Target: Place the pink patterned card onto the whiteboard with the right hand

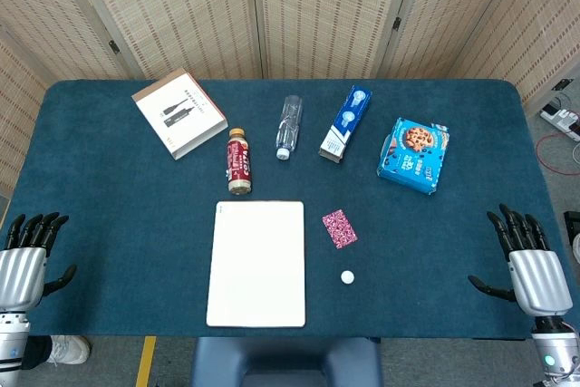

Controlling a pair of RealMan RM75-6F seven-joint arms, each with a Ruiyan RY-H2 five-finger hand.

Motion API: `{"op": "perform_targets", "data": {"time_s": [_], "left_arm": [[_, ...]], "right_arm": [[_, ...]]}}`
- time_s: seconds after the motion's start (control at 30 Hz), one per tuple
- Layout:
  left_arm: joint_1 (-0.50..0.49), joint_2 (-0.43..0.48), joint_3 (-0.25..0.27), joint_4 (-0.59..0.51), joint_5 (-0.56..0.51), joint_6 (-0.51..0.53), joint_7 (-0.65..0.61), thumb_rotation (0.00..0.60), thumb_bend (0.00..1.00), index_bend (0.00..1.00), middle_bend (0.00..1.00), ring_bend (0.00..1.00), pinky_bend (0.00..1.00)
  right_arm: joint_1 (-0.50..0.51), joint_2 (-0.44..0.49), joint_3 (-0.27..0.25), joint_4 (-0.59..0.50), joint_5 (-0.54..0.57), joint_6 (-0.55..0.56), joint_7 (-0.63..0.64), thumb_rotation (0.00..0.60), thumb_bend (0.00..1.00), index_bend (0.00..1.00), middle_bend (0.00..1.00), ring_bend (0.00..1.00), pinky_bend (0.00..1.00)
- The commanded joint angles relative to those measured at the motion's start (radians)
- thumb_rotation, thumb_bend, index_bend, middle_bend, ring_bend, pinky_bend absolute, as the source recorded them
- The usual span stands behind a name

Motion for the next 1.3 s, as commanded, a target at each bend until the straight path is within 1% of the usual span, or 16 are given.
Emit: {"op": "perform_targets", "data": {"time_s": [0.03,0.43,0.57,0.63,0.67,0.87,0.97,1.07,1.13,1.2,1.3], "left_arm": [[-0.002,-0.003,0.0,0.0,0.002,0.0,0.0,0.6,0.29,0.18,0.17,0.13,0.0],[-0.002,-0.002,0.003,0.006,-0.002,-0.002,-0.008,0.6,0.29,0.18,0.17,0.14,0.0],[-0.003,0.0,0.003,0.003,0.0,-0.003,-0.006,0.6,0.29,0.18,0.17,0.14,0.0],[-0.004,0.002,0.003,0.0,0.003,-0.001,-0.007,0.6,0.29,0.18,0.17,0.14,0.0],[-0.003,0.002,0.004,-0.002,0.007,0.002,-0.008,0.6,0.29,0.18,0.17,0.14,0.0],[0.003,0.007,0.012,-0.01,0.011,0.007,-0.007,0.6,0.29,0.2,0.17,0.15,0.0],[0.008,0.009,0.013,-0.013,0.01,0.012,-0.007,0.6,0.29,0.21,0.17,0.16,0.0],[0.011,0.011,0.016,-0.017,0.012,0.015,-0.006,0.6,0.29,0.21,0.17,0.16,0.0],[0.012,0.013,0.019,-0.021,0.013,0.014,-0.006,0.6,0.29,0.22,0.17,0.17,0.0],[0.014,0.018,0.023,-0.025,0.017,0.013,-0.008,0.6,0.29,0.22,0.17,0.17,0.0],[0.018,0.021,0.025,-0.026,0.017,0.018,-0.009,0.6,0.29,0.22,0.17,0.17,0.0]], "right_arm": [[-0.001,-0.014,-0.002,0.014,-0.025,0.015,0.009,0.47,0.07,0.0,0.0,0.03,0.0],[0.013,-0.027,-0.007,0.022,-0.057,0.006,0.012,0.47,0.07,0.0,0.0,0.04,0.0],[0.023,-0.032,-0.006,0.028,-0.057,-0.009,0.016,0.469,0.07,0.0,0.0,0.03,0.0],[0.038,-0.032,-0.005,0.026,-0.056,-0.034,0.01,0.47,0.07,0.0,0.0,0.01,0.0],[0.058,-0.028,-0.004,0.015,-0.049,-0.073,-0.004,0.47,0.07,0.0,0.0,0.01,0.0],[0.161,-0.022,0.025,-0.036,-0.016,-0.228,-0.064,0.47,0.07,0.0,0.0,0.0,0.0],[0.222,-0.02,0.047,-0.06,0.011,-0.313,-0.092,0.471,0.07,0.0,0.0,0.0,0.0],[0.297,-0.021,0.075,-0.084,0.051,-0.414,-0.133,0.47,0.07,0.04,0.0,0.0,0.0],[0.342,-0.019,0.087,-0.094,0.084,-0.486,-0.145,0.472,0.07,0.09,0.0,0.0,0.0],[0.393,-0.026,0.104,-0.096,0.127,-0.557,-0.157,0.472,0.07,0.11,0.0,0.0,0.0],[0.456,-0.055,0.123,-0.08,0.18,-0.626,-0.2,0.471,0.07,0.12,0.0,0.0,0.0]]}}
